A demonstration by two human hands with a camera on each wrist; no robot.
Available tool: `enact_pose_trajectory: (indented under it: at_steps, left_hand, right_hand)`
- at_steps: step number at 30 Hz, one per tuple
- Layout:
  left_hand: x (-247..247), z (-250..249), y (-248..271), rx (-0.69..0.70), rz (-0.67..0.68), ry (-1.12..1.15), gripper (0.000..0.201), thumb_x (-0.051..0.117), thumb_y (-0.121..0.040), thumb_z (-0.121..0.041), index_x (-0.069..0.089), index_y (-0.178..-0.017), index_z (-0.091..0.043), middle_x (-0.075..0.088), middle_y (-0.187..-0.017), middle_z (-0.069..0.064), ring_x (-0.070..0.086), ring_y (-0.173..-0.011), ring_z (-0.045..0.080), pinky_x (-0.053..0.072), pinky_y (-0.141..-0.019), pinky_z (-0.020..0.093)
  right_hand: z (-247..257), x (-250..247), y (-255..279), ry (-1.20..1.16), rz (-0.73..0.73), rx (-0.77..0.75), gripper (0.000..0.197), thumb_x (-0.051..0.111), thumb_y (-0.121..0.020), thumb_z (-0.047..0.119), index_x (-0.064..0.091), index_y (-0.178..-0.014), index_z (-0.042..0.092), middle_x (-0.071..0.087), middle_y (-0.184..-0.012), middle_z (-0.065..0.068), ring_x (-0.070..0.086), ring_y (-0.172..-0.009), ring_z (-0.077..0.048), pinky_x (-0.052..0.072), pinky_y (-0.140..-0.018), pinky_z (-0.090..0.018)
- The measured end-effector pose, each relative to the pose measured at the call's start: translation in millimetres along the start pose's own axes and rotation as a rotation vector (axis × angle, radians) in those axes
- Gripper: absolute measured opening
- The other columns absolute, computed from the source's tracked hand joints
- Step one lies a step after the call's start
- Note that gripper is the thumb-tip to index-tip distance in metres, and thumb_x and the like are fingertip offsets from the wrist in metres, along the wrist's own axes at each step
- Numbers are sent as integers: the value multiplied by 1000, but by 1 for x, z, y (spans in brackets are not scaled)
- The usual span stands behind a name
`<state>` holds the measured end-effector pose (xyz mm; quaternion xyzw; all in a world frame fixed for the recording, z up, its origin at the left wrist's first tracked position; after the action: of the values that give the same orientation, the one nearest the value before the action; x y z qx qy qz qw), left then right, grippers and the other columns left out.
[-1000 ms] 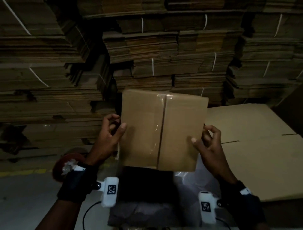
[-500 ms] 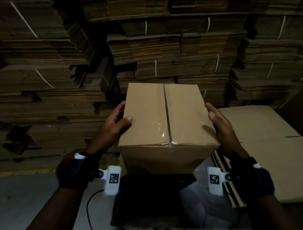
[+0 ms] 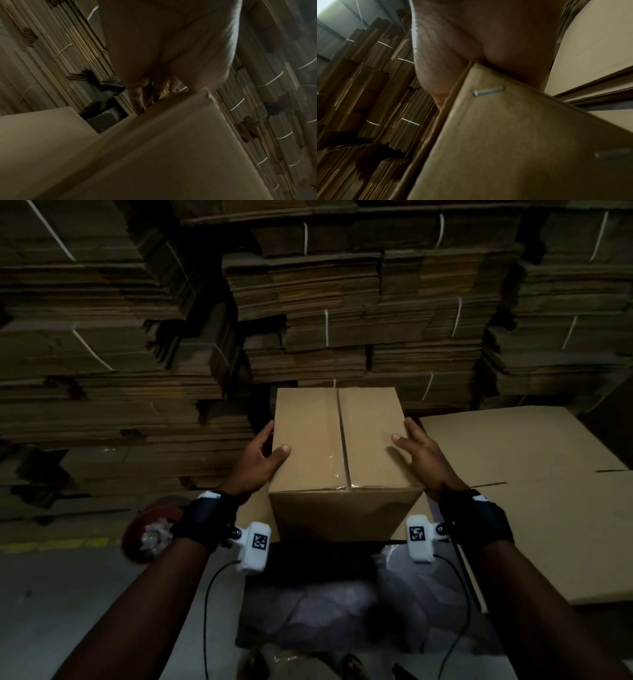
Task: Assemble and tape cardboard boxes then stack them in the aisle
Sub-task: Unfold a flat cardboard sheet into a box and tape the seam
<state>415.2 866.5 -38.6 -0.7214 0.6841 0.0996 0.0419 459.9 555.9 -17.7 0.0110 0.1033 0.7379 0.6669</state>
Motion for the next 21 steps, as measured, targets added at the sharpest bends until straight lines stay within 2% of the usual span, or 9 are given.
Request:
enact_pose_trajectory:
  at_steps: [3,6,7,9,11,13,16,19,21]
  left_hand:
    - [4,7,-2,-11,-1,-17,69,56,-102,-12,20,-160,-15,39,-148,-8,40,-131,6,42,-85,5]
    - [8,12,0,-17,-22,-29,67,55,-103,-16,20,-160,-14,37,-149,-6,41,-131,7,43,-83,2]
    - [7,12,0,14,-54,-82,63,56,-103,-19,25,-159,-13,37,-150,-5,40,-134,8,43,-89,6]
    - [5,5,1,141,-159,-409,51,59,-102,-25,44,-150,-13,40,-154,2,40,-139,20,42,-106,27]
    - [15,-9,11,283,-201,-689,37,58,-100,-28,61,-134,-15,52,-145,9,45,-133,26,41,-107,42]
    - [39,-25,29,434,-117,-773,33,51,-99,-36,67,-120,-17,65,-125,5,54,-117,21,47,-99,43]
    - [83,-30,55,629,-19,-879,41,52,-94,-53,70,-106,-18,68,-110,2,59,-103,22,49,-90,41]
    - [106,-16,60,605,-53,-1023,66,63,-77,-76,63,-109,-18,59,-116,5,52,-108,24,41,-96,40]
    - [111,-11,61,590,-94,-1122,75,67,-68,-80,59,-108,-16,56,-115,7,52,-105,27,41,-95,42]
  right_hand:
    - [-8,0,-4,36,9,34,76,62,-100,28,18,-162,21,21,-168,5,25,-152,-16,24,-124,-39]
    - [-13,3,-2,194,2,-1,75,59,-103,28,14,-163,23,15,-168,7,19,-153,-12,19,-114,-24]
    - [-13,3,-3,224,-4,-12,75,57,-104,27,12,-163,22,13,-169,7,17,-153,-11,17,-111,-20]
    - [-14,3,-3,232,1,-12,74,56,-104,26,11,-163,21,10,-169,5,15,-153,-9,16,-108,-18]
    - [-17,3,-4,212,13,-9,76,56,-104,27,9,-163,23,9,-170,4,14,-153,-10,19,-109,-20]
    - [-20,3,-5,195,15,-3,77,57,-104,28,8,-163,24,9,-170,3,14,-153,-10,21,-110,-22]
    - [-22,2,-5,199,18,4,77,58,-103,31,9,-163,28,10,-170,4,15,-154,-12,23,-111,-26]
    - [-23,1,-5,208,16,3,77,58,-103,32,10,-163,29,10,-170,4,14,-154,-12,22,-112,-27]
    - [-23,1,-4,212,13,2,77,58,-103,32,9,-163,29,9,-170,5,14,-154,-12,22,-112,-26]
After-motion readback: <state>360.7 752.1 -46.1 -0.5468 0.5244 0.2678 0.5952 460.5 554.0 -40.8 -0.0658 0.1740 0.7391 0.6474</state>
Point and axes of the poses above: each hand's wrist, its own y-axis away from the middle knuckle, its own x-axis out of the palm, z = x × y, the point moved 4 cm from there along -y, towards the middle knuckle
